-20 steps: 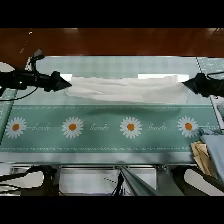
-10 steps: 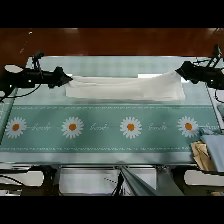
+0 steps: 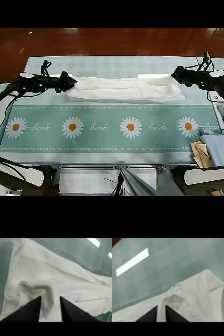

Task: Fold the shirts.

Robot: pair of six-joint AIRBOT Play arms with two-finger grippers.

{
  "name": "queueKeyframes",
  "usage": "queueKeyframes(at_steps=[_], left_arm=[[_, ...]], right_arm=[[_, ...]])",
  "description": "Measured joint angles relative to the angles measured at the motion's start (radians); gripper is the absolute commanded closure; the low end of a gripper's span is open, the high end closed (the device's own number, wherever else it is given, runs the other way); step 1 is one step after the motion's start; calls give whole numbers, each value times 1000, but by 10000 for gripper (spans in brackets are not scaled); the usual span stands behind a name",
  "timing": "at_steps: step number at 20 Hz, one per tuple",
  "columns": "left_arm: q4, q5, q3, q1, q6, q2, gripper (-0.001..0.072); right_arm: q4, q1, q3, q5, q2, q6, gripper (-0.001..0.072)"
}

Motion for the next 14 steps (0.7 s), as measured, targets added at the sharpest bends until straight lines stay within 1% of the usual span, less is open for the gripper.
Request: queueKeyframes(at_steps=[1, 3, 4, 5, 6, 7, 9, 10, 12, 14], left_arm=[[-3, -8, 4, 8, 0, -4, 212], [-4, -69, 21, 37, 1, -9, 219], [-4, -114, 33, 58, 1, -9, 293], [-4, -158, 43, 77, 1, -8, 334], [-4, -204, 53, 98, 2, -2, 334], [-5, -241, 59, 114, 2, 6, 333], [-5, -296, 66, 140, 4, 27, 334], [-5, -320, 69, 145, 8, 40, 334], [-5, -346, 71, 148, 13, 61, 333], [-6, -363, 73, 140, 18, 77, 334]], right_arm=[[-5, -3, 0, -3, 3, -2, 167], [-27, -23, 1, -2, 31, -14, 167], [-58, -38, 1, 2, 51, -16, 167], [-102, -55, 1, 12, 74, -14, 165], [-165, -77, 1, 26, 100, 13, 148], [-245, -100, 1, 52, 120, 51, 103], [-368, -149, 1, 126, 143, 115, 100], [-404, -173, 1, 174, 144, 134, 100], [-414, -215, 1, 271, 126, 139, 99], [-364, -239, 1, 351, 86, 133, 97]])
